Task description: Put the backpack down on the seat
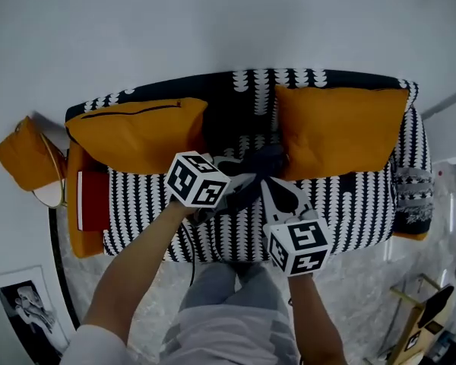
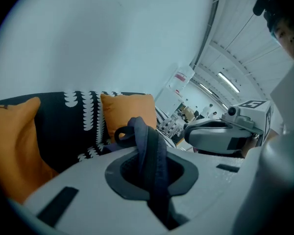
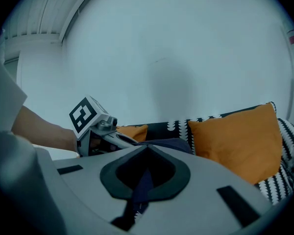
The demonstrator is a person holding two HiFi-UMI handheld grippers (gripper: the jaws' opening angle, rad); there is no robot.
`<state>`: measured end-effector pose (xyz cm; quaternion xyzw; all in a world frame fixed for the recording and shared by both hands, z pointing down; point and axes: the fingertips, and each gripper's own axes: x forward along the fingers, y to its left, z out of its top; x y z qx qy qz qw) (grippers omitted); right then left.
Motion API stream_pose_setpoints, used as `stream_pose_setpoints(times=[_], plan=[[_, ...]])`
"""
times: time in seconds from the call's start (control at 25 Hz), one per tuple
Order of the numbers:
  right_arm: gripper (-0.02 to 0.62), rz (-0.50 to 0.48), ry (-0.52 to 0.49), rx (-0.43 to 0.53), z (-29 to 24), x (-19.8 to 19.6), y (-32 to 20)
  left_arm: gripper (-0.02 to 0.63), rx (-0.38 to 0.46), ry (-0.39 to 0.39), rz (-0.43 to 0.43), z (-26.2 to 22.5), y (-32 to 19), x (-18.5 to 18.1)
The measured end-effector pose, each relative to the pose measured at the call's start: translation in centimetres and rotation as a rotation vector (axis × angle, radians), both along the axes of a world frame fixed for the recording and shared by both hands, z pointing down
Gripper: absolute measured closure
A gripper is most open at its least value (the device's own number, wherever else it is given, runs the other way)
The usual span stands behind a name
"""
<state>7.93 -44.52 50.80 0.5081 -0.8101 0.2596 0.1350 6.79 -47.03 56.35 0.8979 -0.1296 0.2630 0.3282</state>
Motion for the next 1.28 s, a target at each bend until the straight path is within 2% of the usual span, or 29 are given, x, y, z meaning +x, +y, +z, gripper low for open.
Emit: stream_pose_setpoints(times=[0.24,0.52,0.64,1.28], plan=[[0.594,0.021,0.005,-0.013,1.2,-0.2,-1.6,0.575,0.017,0.005,0.103,0.7,-1.9,0.7],[0.594,0.049,0.006,-0.016,1.9,0.2,-3.4,0.575,0.105,-0.053,0.274,0.6,-3.3,1.7],[0.594,0.059,0.002,-0.019,2.2,0.4,-3.7,0.575,0.134,-0.078,0.312,1.1,-3.6,2.1],[0.594,0.07,-0.017,-0.049,5.2,-0.1,-5.7,0.575,0.154,-0.158,0.199,3.7,-9.2,1.5]])
